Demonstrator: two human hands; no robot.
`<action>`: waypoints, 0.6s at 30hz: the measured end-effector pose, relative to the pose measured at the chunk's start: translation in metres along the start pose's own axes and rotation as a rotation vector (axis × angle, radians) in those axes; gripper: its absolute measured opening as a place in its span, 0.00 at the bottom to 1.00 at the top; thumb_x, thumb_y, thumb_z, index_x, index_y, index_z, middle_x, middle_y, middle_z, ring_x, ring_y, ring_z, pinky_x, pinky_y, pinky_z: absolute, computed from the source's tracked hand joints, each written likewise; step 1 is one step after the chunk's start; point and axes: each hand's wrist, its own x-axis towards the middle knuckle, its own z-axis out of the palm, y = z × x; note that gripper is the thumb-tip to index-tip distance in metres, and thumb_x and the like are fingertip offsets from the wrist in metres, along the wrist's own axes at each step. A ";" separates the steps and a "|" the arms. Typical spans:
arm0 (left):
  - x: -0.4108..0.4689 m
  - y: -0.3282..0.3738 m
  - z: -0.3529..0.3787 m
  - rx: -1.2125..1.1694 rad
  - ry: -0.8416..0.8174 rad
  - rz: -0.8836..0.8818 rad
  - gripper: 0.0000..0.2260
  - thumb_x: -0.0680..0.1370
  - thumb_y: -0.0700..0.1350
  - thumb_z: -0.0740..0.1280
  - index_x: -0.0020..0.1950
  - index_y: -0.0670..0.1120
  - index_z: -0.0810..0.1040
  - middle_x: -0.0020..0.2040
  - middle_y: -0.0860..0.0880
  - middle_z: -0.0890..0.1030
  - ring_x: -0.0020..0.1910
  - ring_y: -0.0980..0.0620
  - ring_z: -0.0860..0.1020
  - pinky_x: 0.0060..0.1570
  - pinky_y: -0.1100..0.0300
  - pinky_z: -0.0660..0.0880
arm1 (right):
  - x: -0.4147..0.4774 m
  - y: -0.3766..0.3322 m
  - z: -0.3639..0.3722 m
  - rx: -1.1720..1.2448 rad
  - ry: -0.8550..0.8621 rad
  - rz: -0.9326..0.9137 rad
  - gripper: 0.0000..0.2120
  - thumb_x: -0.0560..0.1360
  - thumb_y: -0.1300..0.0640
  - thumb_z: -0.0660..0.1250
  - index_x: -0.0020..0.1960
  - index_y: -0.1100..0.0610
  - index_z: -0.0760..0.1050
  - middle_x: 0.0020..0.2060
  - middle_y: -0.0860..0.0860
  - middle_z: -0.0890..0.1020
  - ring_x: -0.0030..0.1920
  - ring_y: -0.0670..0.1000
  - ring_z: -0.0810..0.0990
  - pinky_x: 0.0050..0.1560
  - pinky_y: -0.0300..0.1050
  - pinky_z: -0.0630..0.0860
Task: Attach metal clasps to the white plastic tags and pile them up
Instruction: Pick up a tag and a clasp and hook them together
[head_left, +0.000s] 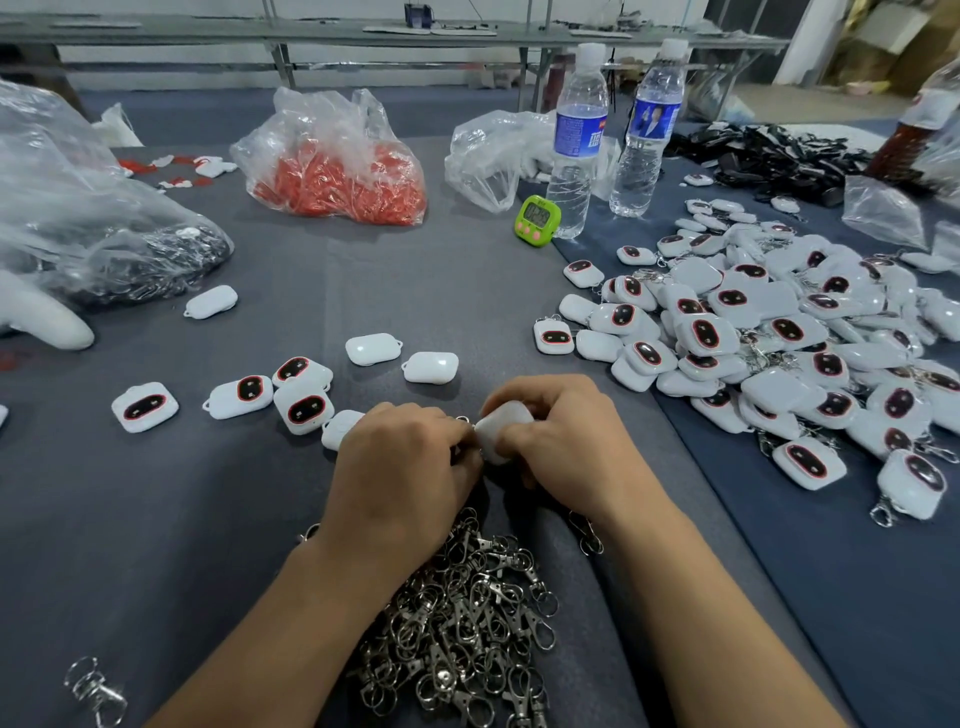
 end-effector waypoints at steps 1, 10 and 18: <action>0.000 0.001 0.000 0.017 -0.003 0.002 0.06 0.68 0.47 0.80 0.35 0.51 0.84 0.29 0.52 0.78 0.30 0.47 0.74 0.36 0.59 0.58 | -0.001 0.000 0.000 0.022 -0.009 -0.001 0.13 0.62 0.60 0.68 0.39 0.44 0.84 0.30 0.45 0.83 0.25 0.42 0.77 0.28 0.36 0.72; 0.000 0.004 0.000 -0.170 0.154 -0.003 0.04 0.71 0.43 0.75 0.36 0.49 0.83 0.31 0.52 0.79 0.33 0.49 0.74 0.38 0.54 0.71 | 0.000 0.005 -0.003 0.541 -0.097 0.137 0.11 0.67 0.67 0.66 0.40 0.56 0.85 0.29 0.60 0.80 0.20 0.51 0.72 0.21 0.35 0.62; 0.006 -0.003 -0.003 -0.776 0.082 -0.289 0.03 0.75 0.49 0.75 0.48 0.58 0.87 0.37 0.62 0.85 0.37 0.59 0.83 0.39 0.60 0.80 | 0.000 0.000 -0.010 0.991 -0.178 0.252 0.18 0.75 0.69 0.60 0.38 0.58 0.87 0.30 0.59 0.80 0.21 0.46 0.70 0.19 0.33 0.62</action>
